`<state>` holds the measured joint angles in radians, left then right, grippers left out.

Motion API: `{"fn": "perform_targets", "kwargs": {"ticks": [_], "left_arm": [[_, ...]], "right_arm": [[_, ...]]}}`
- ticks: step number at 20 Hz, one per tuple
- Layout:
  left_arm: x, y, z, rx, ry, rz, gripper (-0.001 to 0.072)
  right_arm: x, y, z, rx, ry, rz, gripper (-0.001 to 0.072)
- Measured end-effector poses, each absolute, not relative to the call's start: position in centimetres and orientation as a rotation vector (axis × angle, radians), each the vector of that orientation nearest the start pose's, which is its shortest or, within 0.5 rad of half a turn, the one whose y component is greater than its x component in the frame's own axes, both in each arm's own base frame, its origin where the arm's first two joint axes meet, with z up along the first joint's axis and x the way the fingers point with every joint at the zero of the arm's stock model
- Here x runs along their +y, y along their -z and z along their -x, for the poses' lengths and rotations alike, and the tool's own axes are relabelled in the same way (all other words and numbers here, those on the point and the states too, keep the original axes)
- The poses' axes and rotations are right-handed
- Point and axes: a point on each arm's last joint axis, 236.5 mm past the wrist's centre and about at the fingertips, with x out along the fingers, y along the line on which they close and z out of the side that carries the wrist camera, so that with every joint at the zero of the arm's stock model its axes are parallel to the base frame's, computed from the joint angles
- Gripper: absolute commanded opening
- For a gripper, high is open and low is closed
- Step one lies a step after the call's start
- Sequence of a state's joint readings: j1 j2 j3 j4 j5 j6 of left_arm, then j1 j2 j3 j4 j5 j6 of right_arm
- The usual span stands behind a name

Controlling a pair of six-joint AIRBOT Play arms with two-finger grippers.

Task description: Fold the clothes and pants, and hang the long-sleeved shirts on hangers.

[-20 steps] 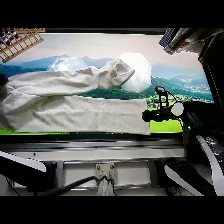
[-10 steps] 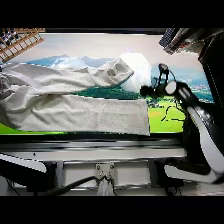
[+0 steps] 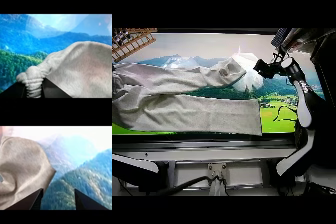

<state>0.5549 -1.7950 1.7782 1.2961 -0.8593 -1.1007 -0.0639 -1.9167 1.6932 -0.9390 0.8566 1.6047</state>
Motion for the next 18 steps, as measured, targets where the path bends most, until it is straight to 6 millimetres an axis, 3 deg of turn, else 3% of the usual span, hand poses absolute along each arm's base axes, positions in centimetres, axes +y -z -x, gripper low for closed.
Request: {"fn": "perform_targets", "kwargs": {"ticks": [3, 9, 18], "left_arm": [[27.3, -4.2, -53.3, 0.833, -0.21, 0.058, 0.0032], [27.3, -4.2, -53.3, 0.832, -0.214, 0.063, 0.0032], [27.3, -4.2, -53.3, 0.83, -0.214, 0.063, 0.0032]], "right_arm": [[7.8, 5.5, -60.0, 1.089, -0.189, -0.717, 0.0515], [11.9, 7.0, -60.1, 1.161, -0.253, -0.741, 0.051], [13.0, 8.3, -60.8, 1.161, -0.191, -0.766, 0.0449]]}}
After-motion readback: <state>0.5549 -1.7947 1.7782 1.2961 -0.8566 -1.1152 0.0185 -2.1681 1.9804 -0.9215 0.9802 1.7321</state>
